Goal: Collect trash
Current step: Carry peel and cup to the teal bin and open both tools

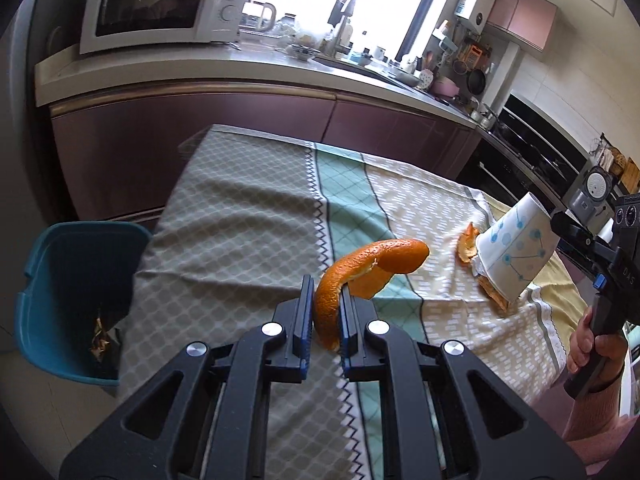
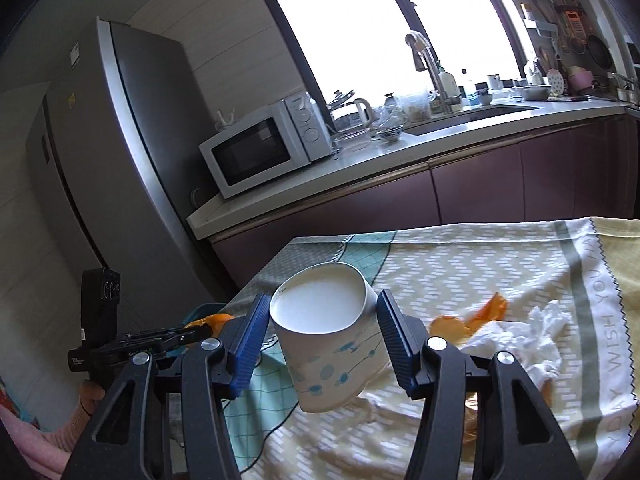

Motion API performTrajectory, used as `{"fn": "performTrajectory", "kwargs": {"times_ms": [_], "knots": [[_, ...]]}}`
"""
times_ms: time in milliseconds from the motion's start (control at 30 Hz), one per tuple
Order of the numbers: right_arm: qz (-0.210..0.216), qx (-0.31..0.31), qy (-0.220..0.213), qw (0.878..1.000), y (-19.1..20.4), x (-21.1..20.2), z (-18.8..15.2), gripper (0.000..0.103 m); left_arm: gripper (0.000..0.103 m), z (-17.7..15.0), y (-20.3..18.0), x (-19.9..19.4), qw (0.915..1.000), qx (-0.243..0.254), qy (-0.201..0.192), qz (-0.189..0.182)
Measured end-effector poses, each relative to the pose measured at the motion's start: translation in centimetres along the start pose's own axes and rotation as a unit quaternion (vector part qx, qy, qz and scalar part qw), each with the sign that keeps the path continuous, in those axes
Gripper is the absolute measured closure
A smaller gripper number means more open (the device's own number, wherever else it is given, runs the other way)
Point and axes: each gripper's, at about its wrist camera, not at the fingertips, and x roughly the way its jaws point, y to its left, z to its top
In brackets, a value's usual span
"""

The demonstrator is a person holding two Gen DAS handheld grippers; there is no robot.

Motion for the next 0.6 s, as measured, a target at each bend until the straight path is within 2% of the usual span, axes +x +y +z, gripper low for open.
{"fn": "performTrajectory", "kwargs": {"times_ms": [333, 600], "knots": [[0.104, -0.06, 0.05, 0.991, 8.9, 8.6, 1.4, 0.05, 0.092, -0.8, 9.8, -6.6, 0.9925, -0.059, -0.039, 0.099], [0.152, -0.099, 0.071, 0.981, 14.8, 13.3, 2.0, 0.05, 0.092, -1.8, 16.0, -8.4, 0.9832, -0.095, -0.035, 0.152]]}}
